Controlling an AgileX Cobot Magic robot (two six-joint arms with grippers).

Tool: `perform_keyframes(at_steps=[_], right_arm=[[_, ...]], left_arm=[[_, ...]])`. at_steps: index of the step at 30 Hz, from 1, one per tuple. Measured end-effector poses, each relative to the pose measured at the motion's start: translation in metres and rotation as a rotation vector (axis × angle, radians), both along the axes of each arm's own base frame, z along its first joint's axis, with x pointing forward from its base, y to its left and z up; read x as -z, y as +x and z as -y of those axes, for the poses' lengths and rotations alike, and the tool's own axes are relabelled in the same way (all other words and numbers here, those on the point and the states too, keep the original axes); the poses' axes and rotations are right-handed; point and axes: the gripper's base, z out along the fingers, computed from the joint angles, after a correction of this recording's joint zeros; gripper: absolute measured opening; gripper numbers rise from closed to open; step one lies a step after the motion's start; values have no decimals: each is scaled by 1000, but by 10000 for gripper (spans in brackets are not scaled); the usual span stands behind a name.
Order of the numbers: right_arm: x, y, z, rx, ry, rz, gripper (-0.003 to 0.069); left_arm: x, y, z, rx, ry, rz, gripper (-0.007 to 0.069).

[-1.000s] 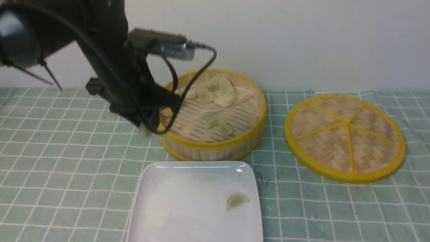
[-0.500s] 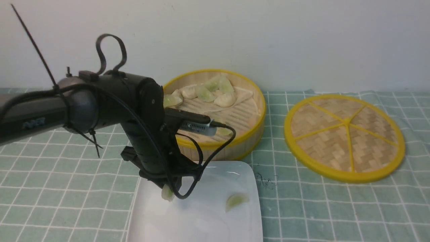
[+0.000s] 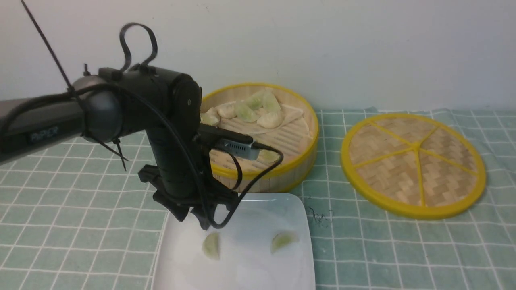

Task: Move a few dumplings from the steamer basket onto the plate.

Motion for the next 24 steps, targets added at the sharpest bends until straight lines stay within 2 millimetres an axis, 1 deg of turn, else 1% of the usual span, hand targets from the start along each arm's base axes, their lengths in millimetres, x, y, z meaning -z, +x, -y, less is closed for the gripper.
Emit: perform_keyframes(at_steps=[1, 2, 3, 5, 7, 8, 9, 11, 12, 13, 14, 15, 16, 17, 19, 20, 21, 24], right_arm=[[0, -1, 1, 1, 1, 0, -13], [0, -2, 2, 5, 2, 4, -13], [0, -4, 4, 12, 4, 14, -13], [-1, -7, 9, 31, 15, 33, -13], [-2, -13, 17, 66, 33, 66, -13], [-2, -14, 19, 73, 38, 74, -13], [-2, -18, 25, 98, 50, 94, -13], [-2, -26, 36, 140, 75, 139, -13], [-2, -29, 39, 151, 82, 160, -13], [-1, -32, 44, 166, 90, 187, -13], [-1, -33, 44, 169, 91, 190, -13], [0, -35, 47, 181, 97, 205, -13], [0, -35, 48, 190, 95, 211, -13], [0, -35, 48, 192, 95, 213, -13], [2, -34, 47, 191, 94, 211, -13], [2, -34, 47, 191, 94, 211, -13], [3, -33, 46, 186, 93, 213, -13], [2, -33, 45, 173, 102, 226, -13]], left_arm=[[-15, -5, -3, 3, -7, 32, 148], [-29, -11, -6, 4, -20, 69, 85], [-45, -18, -10, 4, -40, 111, 46], [-67, -34, -17, 3, -71, 176, 13], [-89, -57, -28, 1, -116, 268, -2], [-95, -61, -30, 0, -128, 294, -3], [-105, -76, -37, -1, -155, 353, -6], [-117, -106, -52, -4, -204, 456, -6], [-116, -117, -57, -5, -217, 484, -6], [-120, -132, -64, -7, -246, 546, -6], [-120, -135, -66, -7, -247, 549, -6], [-119, -152, -74, -10, -279, 616, -6], [-114, -167, -81, -12, -301, 662, -6], [-114, -179, -87, -14, -326, 711, -6], [-104, -200, -97, -18, -373, 808, -6], [-107, -202, -98, -18, -382, 827, -6], [-99, -221, -107, -24, -427, 918, -6], [-89, -245, -119, -41, -514, 1078, -6]])
